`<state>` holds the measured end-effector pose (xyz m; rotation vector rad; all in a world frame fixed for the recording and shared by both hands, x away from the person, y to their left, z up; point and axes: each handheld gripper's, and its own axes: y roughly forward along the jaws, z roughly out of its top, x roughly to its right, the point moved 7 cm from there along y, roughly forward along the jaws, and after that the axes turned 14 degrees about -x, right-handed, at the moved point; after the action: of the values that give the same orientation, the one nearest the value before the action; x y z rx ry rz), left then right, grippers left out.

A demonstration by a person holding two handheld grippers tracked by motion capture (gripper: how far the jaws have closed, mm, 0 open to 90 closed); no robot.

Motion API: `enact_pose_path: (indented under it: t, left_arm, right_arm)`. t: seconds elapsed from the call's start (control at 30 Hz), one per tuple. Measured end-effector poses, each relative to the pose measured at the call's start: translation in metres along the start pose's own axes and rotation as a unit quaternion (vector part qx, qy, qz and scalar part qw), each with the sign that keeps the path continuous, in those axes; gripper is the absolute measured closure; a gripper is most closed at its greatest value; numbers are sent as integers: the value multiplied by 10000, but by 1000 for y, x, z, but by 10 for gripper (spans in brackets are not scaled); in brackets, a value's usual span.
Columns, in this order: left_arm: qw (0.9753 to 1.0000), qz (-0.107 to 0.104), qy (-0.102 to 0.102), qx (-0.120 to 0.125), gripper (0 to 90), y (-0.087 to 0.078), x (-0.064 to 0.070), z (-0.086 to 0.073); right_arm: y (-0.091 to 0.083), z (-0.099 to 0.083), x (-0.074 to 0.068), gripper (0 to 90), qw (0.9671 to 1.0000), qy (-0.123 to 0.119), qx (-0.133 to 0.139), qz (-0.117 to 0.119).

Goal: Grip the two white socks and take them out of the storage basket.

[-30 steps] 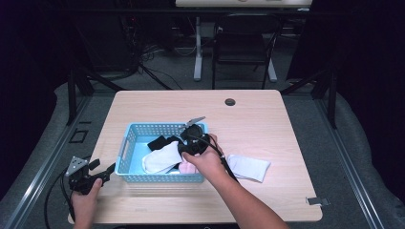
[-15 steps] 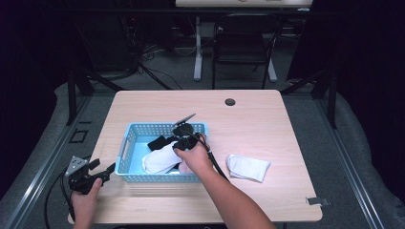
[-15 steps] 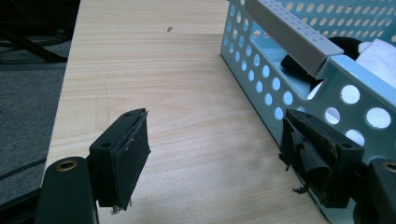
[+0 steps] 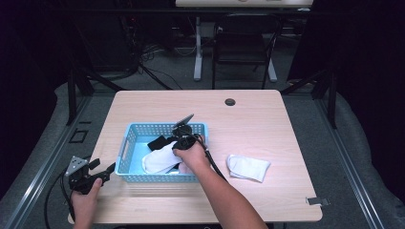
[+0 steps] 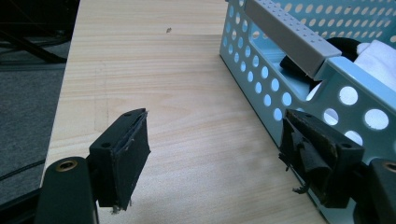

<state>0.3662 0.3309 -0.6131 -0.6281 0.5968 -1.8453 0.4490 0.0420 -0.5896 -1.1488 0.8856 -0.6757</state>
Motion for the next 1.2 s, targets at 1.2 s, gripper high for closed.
enact_pose_path:
  t: [1.2]
  left_arm:
    - [10000, 12, 17, -16, 238, 1, 0, 0]
  right_arm:
    - [-74, -18, -73, 865, 9650, -1762, 1940, 16]
